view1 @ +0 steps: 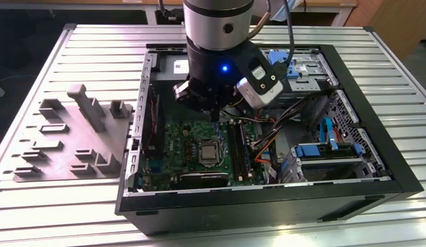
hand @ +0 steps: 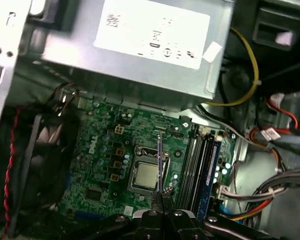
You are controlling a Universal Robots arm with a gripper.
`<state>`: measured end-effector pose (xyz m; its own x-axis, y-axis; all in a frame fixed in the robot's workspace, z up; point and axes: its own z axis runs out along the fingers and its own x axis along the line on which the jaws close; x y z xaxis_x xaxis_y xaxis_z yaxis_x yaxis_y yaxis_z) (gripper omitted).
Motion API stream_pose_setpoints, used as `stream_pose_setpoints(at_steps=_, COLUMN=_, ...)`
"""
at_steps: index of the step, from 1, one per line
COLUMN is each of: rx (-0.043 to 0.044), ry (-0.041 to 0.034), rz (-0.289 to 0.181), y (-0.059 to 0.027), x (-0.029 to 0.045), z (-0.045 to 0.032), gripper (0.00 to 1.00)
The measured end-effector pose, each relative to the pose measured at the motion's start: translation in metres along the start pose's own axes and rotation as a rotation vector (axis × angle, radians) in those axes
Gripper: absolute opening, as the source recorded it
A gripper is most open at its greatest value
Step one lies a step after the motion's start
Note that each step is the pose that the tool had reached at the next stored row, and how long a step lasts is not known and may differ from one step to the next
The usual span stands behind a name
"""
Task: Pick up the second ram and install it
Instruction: 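Insert the second ram into the second slot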
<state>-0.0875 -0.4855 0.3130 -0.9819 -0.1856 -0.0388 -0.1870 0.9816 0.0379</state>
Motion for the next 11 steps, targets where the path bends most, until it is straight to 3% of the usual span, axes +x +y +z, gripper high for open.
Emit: stream_pose_setpoints(at_steps=11, rx=0.0072, ry=-0.0070, rz=0.186, y=-0.0001, x=0.0001, z=0.0018, gripper=0.11)
